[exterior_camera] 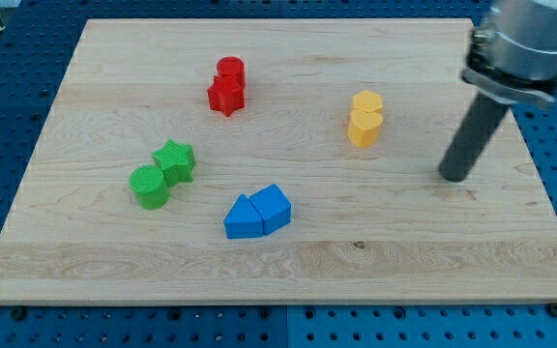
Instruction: Point at the blue triangle
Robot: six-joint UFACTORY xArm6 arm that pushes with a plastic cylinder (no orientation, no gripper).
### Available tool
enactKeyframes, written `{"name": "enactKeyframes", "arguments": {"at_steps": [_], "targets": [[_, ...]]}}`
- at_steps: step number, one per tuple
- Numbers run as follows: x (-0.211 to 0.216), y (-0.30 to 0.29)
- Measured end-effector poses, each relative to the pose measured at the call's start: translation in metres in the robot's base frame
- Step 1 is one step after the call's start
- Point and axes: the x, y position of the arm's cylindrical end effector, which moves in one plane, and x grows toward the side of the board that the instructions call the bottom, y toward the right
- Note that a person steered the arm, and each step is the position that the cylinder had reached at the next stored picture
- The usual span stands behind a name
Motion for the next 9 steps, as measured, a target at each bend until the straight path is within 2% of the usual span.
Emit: {"name": "enactKeyframes", "arguments": {"at_steps": [2,3,4,5,7,9], "targets": [[0.014,-0.06],[0.053,-0.063],[0.091,-0.089],[0.111,-0.143],[0.112,-0.26],[0.085,-0.267]]}}
